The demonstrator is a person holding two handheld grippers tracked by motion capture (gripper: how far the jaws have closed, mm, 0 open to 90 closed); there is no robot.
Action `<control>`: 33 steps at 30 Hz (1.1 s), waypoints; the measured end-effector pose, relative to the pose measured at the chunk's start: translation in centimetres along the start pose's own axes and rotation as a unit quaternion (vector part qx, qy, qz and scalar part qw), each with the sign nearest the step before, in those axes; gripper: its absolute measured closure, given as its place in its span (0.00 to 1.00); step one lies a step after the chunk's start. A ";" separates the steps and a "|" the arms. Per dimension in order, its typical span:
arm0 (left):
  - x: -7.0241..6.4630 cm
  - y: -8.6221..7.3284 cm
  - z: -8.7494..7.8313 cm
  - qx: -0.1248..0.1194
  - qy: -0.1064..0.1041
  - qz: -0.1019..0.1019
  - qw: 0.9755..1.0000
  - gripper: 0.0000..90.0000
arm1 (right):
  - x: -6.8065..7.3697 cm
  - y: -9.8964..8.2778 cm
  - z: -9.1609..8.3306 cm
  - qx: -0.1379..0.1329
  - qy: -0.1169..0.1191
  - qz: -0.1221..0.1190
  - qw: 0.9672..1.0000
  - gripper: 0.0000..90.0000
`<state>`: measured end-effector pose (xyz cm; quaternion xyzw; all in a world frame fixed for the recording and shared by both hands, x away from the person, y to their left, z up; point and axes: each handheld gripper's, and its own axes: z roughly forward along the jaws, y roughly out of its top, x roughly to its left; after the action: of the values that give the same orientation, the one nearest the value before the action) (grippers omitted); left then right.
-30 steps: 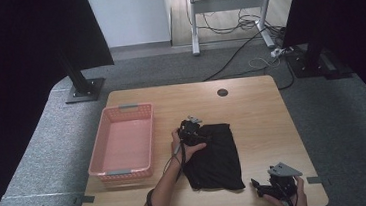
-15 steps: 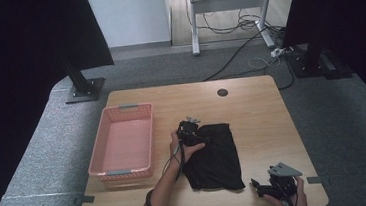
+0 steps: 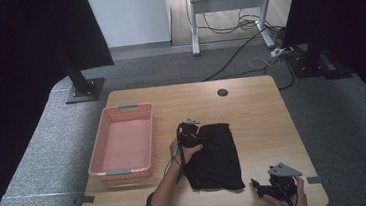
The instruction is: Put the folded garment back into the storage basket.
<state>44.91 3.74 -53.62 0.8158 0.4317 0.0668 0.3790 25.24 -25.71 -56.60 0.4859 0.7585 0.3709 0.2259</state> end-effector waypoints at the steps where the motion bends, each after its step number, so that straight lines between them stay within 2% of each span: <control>1: 0.0 -0.1 0.0 -0.004 -0.004 -0.002 1.000 0.64 | 0.0 0.0 0.0 0.000 0.000 0.000 1.000 0.14; 4: -0.1 -0.4 -0.1 -0.016 -0.004 -0.006 1.000 0.66 | 0.0 0.0 0.0 0.000 0.000 0.000 1.000 0.14; 6: -0.5 -0.5 -0.3 -0.023 0.008 0.008 1.000 0.69 | 0.0 0.0 0.0 0.000 0.000 0.000 1.000 0.14; 7: -1.0 -0.5 -0.4 -0.029 0.022 0.019 0.999 0.70 | 0.0 0.0 0.0 0.000 0.000 0.000 1.000 0.14; 9: -1.3 -0.6 -0.5 -0.035 0.029 0.025 0.999 0.71 | 0.0 0.0 0.0 0.000 0.000 0.000 1.000 0.14; 15: -1.7 -0.6 -1.2 -0.053 0.032 0.032 0.998 0.72 | 0.0 0.0 0.0 -0.001 0.000 0.000 1.000 0.14; 21: -2.7 -0.5 -2.7 -0.073 0.043 0.057 0.995 0.72 | 0.0 0.0 0.0 -0.001 0.000 0.001 1.000 0.14; 26: -3.1 -0.2 -3.1 -0.074 0.045 0.067 0.994 0.72 | 0.0 0.0 0.0 -0.001 0.000 0.001 1.000 0.14; 33: -3.5 0.1 -3.1 -0.076 0.044 0.068 0.994 0.72 | 0.0 0.0 0.0 -0.002 0.001 0.004 1.000 0.15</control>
<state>41.48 2.82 -50.67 0.8085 0.3853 0.1612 0.4147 25.20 -25.78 -56.60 0.4881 0.7561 0.3734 0.2249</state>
